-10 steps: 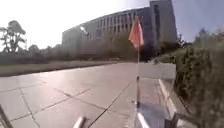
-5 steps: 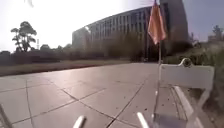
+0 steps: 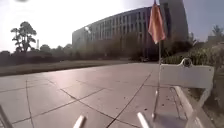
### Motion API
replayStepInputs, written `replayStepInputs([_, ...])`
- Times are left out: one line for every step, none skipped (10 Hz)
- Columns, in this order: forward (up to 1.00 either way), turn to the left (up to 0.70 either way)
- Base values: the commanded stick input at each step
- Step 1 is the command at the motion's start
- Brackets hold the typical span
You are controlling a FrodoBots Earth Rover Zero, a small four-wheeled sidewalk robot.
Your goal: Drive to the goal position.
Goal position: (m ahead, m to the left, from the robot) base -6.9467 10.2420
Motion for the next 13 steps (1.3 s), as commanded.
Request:
replayStepInputs([-0.31, 0.00])
replayStepInputs([-0.02, 0.00])
replayStepInputs([0.00, 0.00])
replayStepInputs([0.00, 0.00])
replayStepInputs([0.00, 0.00])
replayStepInputs([0.00, 0.00])
replayStepInputs([0.00, 0.00])
replayStepInputs([0.00, 0.00])
replayStepInputs([0.00, 0.00])
replayStepInputs([0.00, 0.00])
replayStepInputs([0.00, 0.00])
replayStepInputs([0.05, 0.00])
replayStepInputs([0.00, 0.00])
